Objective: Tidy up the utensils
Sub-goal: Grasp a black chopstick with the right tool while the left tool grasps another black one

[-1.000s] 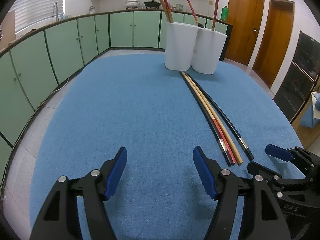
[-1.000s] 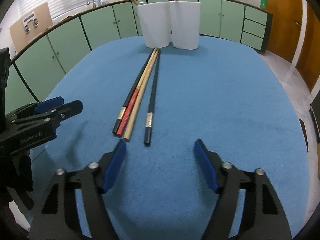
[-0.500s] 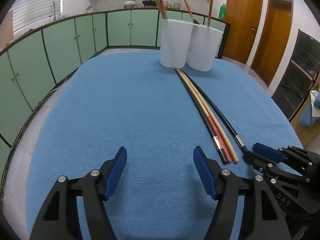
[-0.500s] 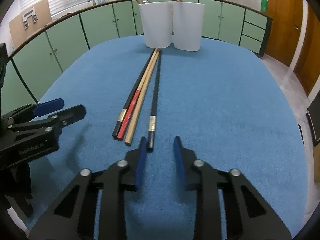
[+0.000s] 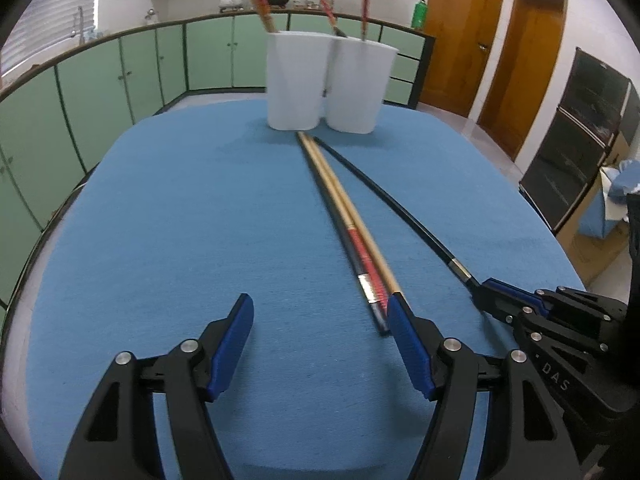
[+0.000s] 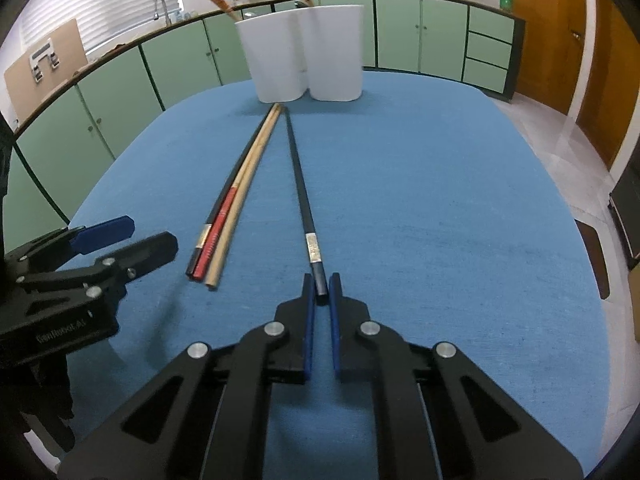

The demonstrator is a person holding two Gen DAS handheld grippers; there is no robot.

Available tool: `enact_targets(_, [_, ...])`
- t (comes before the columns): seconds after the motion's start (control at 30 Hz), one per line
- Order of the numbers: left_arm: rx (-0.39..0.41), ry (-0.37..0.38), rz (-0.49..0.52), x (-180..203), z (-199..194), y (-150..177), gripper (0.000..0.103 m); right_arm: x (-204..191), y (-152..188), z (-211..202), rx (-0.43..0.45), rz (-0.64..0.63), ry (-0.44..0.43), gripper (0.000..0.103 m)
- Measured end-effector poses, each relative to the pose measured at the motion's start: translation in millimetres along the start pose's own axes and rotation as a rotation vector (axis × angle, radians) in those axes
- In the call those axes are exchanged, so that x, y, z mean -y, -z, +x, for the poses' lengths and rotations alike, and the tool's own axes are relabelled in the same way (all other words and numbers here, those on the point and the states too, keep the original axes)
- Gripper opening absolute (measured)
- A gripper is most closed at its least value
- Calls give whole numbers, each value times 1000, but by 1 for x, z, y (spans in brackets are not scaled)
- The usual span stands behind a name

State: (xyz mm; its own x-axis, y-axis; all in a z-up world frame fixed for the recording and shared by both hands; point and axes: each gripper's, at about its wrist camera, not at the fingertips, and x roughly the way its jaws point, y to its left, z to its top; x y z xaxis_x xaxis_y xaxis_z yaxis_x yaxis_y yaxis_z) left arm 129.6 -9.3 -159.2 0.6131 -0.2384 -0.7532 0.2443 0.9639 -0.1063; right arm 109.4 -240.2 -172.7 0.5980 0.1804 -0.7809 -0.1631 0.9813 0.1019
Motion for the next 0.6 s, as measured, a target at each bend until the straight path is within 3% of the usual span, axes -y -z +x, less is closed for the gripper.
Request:
enact_targets(0.17, [-39, -33, 29, 10, 14, 2, 68, 2, 0, 1, -1, 7, -11, 7])
enact_targets(0.6, [-37, -115, 8, -6, 2, 8, 71, 3, 0, 0, -1, 6, -19, 9])
